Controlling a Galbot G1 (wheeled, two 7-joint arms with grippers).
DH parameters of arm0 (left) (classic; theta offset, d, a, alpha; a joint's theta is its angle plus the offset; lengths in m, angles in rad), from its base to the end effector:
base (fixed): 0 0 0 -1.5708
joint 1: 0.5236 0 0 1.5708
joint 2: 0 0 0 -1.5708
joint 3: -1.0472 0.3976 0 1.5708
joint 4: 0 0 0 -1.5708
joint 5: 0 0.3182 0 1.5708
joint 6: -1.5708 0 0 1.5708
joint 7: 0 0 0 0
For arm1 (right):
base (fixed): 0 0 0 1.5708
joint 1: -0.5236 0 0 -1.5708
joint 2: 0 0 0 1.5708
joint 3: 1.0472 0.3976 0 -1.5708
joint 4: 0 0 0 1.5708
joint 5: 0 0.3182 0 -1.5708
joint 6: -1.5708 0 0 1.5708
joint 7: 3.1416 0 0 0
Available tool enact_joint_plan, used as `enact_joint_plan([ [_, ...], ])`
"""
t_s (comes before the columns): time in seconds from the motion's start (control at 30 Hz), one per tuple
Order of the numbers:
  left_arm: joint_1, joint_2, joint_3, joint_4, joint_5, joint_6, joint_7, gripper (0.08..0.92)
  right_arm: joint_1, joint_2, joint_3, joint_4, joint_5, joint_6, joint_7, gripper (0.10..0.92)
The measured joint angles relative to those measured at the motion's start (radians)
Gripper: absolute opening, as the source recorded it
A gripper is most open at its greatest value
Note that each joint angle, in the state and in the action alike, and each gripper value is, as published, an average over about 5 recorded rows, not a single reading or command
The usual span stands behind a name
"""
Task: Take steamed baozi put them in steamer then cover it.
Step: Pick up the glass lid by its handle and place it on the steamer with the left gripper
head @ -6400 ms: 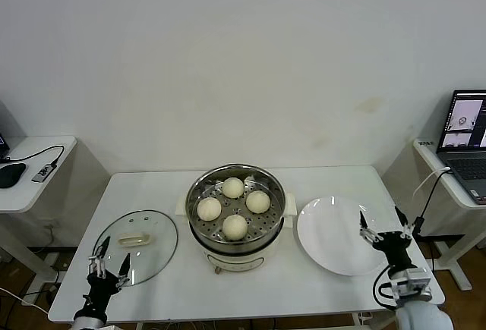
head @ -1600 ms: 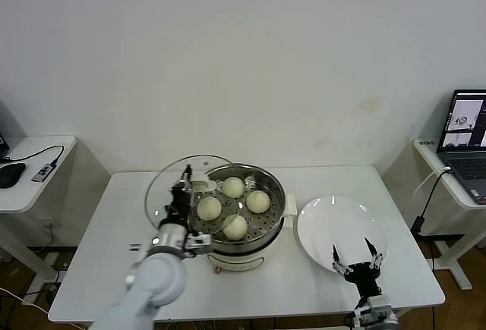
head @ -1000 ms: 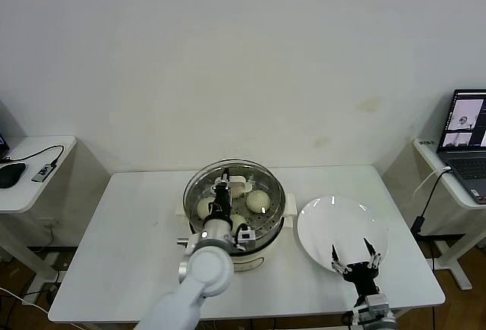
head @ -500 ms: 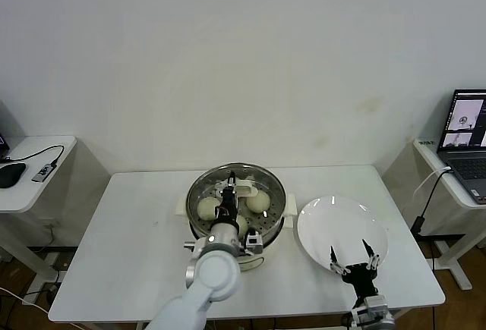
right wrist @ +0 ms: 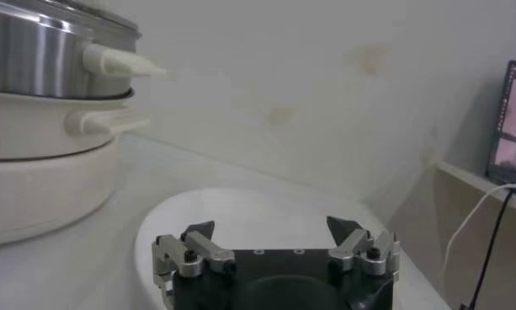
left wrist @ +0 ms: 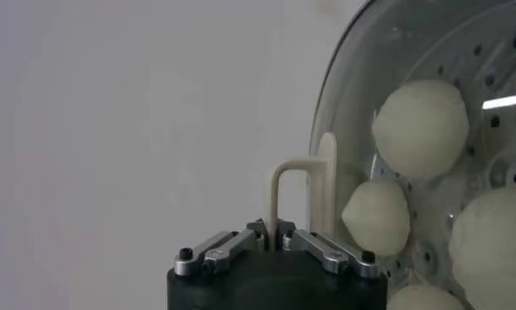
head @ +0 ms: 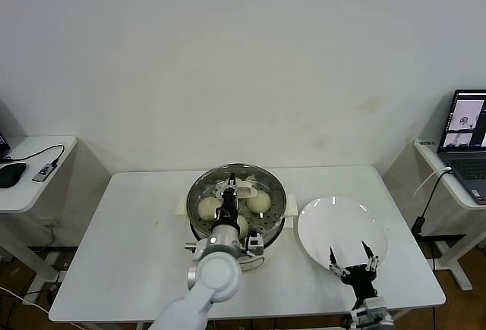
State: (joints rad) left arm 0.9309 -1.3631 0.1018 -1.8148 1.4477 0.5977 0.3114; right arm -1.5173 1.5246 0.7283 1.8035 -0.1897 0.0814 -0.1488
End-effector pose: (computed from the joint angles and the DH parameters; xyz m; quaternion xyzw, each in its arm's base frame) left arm 0.2894 -0.1107 -0.3197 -0.0468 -0.7135 -0.6991 0.0035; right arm 0.1249 -0.0778 -0.4235 0.0027 -0.9847 0.1464 0.0945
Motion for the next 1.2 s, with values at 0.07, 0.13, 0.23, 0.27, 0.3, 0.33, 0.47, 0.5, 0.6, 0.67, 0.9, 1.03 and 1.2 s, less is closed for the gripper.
enact_joint_plan([
  [0.07,-0.002,-0.002,0.0,0.003,-0.001,0.0,0.0,0.148,0.0,0.0,-0.001,-0.001,-0.001,0.0,0.0,0.823],
  [0.13,-0.003,-0.005,0.0,0.005,-0.003,0.0,0.0,0.148,-0.001,0.001,-0.001,-0.001,-0.001,0.001,0.0,0.823],
  [0.23,-0.002,-0.006,0.0,0.005,-0.008,0.001,-0.003,0.154,-0.001,0.001,-0.002,-0.001,-0.002,0.001,-0.001,0.823],
  [0.27,-0.001,-0.006,0.0,0.005,-0.01,0.001,-0.005,0.16,-0.001,0.001,-0.003,-0.001,-0.002,0.001,-0.001,0.823],
  [0.3,0.0,-0.005,0.0,0.004,-0.011,0.001,-0.006,0.175,-0.001,0.001,-0.004,-0.001,-0.002,0.0,-0.001,0.823],
  [0.33,0.002,-0.005,0.001,0.003,-0.013,0.001,-0.009,0.198,-0.002,0.001,-0.005,-0.001,-0.002,0.0,0.0,0.823],
  [0.47,0.007,-0.004,-0.001,-0.005,-0.014,-0.002,-0.017,0.308,-0.002,0.002,-0.013,-0.001,-0.005,-0.002,0.001,0.823],
  [0.5,0.009,-0.003,-0.003,-0.008,-0.013,-0.003,-0.019,0.334,-0.003,0.002,-0.014,-0.001,-0.006,-0.002,0.001,0.823],
  [0.6,0.019,0.003,-0.009,-0.019,-0.009,-0.009,-0.027,0.421,-0.005,0.001,-0.016,0.0,-0.008,-0.002,0.001,0.823],
  [0.67,0.028,0.008,-0.014,-0.031,-0.006,-0.014,-0.033,0.481,-0.006,-0.001,-0.015,0.0,-0.008,-0.001,0.001,0.823],
  [0.9,0.098,0.041,-0.044,-0.111,-0.022,-0.035,-0.063,0.681,-0.01,-0.007,-0.007,0.001,-0.009,0.0,0.003,0.823],
  [1.03,0.158,0.071,-0.068,-0.188,-0.059,-0.042,-0.081,0.787,-0.014,-0.008,-0.006,0.002,-0.011,0.0,0.004,0.823],
  [1.2,0.26,0.115,-0.114,-0.303,-0.15,-0.058,-0.119,0.821,-0.019,-0.01,-0.009,0.003,-0.009,0.008,0.008,0.823],
])
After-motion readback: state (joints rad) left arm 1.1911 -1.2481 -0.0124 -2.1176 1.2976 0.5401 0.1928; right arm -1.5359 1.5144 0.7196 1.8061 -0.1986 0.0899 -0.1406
